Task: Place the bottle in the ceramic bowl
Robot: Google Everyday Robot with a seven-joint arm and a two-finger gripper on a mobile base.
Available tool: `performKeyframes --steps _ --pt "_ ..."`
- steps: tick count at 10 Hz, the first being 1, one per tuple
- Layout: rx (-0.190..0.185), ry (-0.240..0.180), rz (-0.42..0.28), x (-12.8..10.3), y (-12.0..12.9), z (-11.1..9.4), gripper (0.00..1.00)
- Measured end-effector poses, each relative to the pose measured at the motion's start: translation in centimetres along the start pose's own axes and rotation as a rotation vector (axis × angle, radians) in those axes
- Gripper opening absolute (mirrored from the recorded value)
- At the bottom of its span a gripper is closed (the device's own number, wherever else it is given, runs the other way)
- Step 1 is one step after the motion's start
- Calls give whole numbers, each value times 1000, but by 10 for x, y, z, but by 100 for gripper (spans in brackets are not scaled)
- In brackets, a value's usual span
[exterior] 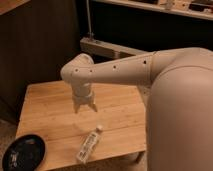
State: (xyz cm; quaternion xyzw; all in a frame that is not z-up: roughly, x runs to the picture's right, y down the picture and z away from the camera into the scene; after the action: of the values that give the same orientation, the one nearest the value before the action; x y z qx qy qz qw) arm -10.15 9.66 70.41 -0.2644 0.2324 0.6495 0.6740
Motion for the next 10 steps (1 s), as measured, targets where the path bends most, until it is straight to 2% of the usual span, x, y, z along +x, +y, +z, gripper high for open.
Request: performKeyframes --steps 2,5,6,7,8,10 --pt "-33 14 85 2 -18 5 65" --pt "-92 47 280 24 -69 18 65" --pt "-109 72 354 33 -84 26 65" --pt "-109 102 414 42 -91 38 65" --pt "-110 127 440 47 -93 47 65" --pt "-151 211 490 57 -88 70 65"
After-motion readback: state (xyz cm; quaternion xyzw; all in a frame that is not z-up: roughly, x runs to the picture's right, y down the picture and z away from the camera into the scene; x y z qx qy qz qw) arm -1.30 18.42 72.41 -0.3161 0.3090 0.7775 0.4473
